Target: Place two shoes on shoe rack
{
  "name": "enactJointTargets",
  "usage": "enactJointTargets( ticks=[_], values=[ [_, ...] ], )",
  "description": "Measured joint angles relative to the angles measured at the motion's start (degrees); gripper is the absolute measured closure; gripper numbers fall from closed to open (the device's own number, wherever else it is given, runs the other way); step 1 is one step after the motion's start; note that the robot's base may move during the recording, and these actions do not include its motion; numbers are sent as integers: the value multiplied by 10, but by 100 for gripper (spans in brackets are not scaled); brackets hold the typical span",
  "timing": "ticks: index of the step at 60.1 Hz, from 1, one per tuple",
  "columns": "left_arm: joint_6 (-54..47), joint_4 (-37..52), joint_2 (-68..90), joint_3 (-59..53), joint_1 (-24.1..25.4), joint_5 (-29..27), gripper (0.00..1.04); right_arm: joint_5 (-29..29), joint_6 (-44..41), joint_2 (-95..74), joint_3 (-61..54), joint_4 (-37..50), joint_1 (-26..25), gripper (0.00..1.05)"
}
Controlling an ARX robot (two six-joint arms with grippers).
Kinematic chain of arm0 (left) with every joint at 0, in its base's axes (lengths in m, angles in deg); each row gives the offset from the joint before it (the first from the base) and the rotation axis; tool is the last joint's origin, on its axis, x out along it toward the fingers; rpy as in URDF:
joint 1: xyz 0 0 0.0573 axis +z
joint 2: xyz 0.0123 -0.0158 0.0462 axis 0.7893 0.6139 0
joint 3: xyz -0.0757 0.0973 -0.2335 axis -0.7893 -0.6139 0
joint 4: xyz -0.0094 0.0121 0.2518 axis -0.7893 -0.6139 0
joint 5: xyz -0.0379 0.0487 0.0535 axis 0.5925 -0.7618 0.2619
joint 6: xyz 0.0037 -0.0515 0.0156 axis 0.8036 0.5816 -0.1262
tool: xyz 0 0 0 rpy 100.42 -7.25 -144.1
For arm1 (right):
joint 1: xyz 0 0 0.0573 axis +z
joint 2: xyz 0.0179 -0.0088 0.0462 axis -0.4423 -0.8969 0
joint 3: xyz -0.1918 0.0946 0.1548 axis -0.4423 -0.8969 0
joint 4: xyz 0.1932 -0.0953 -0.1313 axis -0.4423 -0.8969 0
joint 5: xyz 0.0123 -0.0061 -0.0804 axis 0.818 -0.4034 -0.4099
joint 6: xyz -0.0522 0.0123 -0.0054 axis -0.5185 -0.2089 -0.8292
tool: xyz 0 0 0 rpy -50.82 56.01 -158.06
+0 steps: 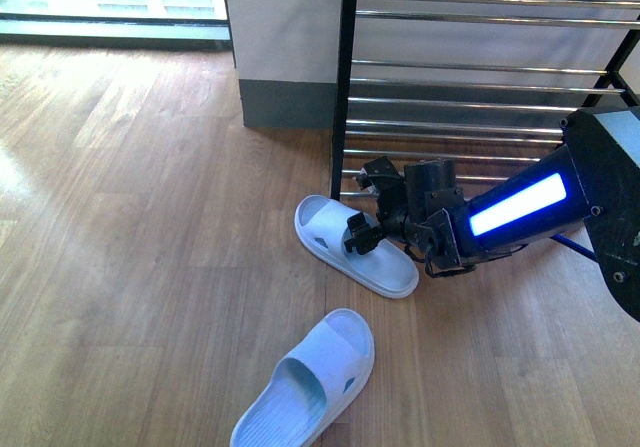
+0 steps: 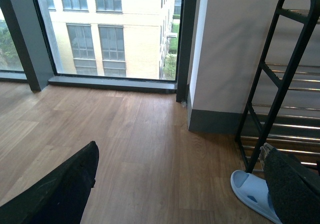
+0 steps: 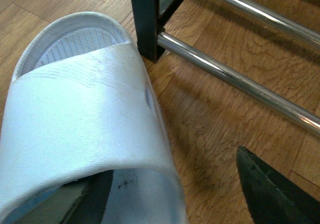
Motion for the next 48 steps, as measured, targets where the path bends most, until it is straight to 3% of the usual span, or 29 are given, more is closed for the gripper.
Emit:
enactJointTargets(
  ticks=[25,34,48],
  values=[
    [0,0,0,0,0,0,9,13,33,27,-69,40,1,103],
    [0,0,0,0,0,0,9,-7,55,87,-177,105,1,103],
    [0,0,0,0,0,0,9,-64,97,269,-440,234,-19,103]
  ],
)
